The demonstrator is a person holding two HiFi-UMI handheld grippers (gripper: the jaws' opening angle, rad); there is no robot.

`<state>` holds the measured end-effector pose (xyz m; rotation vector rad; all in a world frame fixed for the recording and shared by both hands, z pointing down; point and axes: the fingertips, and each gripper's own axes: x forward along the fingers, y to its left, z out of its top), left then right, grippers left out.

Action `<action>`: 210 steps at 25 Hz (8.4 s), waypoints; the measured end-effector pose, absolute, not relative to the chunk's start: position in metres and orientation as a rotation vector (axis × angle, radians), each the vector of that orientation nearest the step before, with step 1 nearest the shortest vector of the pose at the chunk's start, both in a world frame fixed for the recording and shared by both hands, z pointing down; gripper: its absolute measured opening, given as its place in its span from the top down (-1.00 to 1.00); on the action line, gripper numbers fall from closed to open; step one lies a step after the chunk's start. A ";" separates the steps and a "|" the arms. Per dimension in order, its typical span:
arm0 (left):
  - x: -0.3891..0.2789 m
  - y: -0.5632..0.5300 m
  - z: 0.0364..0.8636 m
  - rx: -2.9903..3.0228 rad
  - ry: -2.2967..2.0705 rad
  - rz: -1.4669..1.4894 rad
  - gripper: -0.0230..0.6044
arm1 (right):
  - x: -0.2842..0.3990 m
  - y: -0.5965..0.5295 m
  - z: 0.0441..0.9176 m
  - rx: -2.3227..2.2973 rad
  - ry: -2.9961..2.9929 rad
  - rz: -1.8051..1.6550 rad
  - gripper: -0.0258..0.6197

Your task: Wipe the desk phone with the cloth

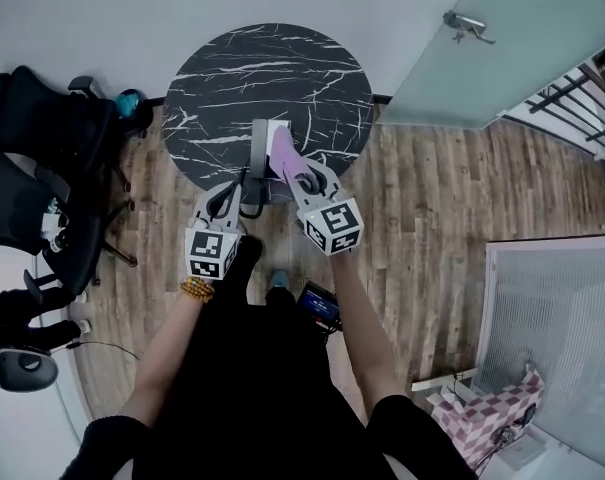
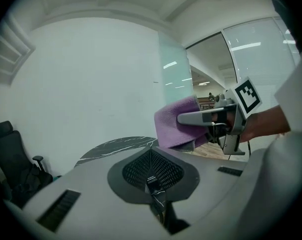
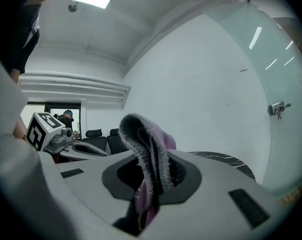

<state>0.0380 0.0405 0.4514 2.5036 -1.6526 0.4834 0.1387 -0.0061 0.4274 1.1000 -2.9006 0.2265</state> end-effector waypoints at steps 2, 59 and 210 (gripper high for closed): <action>0.036 0.028 0.454 2.503 -1.636 0.438 0.88 | 0.134 -0.019 0.430 1.092 -2.871 0.208 0.73; -0.024 -0.118 0.550 2.500 -1.270 0.495 0.88 | 0.030 -0.177 0.657 0.639 -2.073 -0.030 0.73; -0.022 -0.142 0.590 2.407 -1.232 0.550 0.88 | 0.052 -0.216 0.585 0.642 -2.169 -0.334 0.73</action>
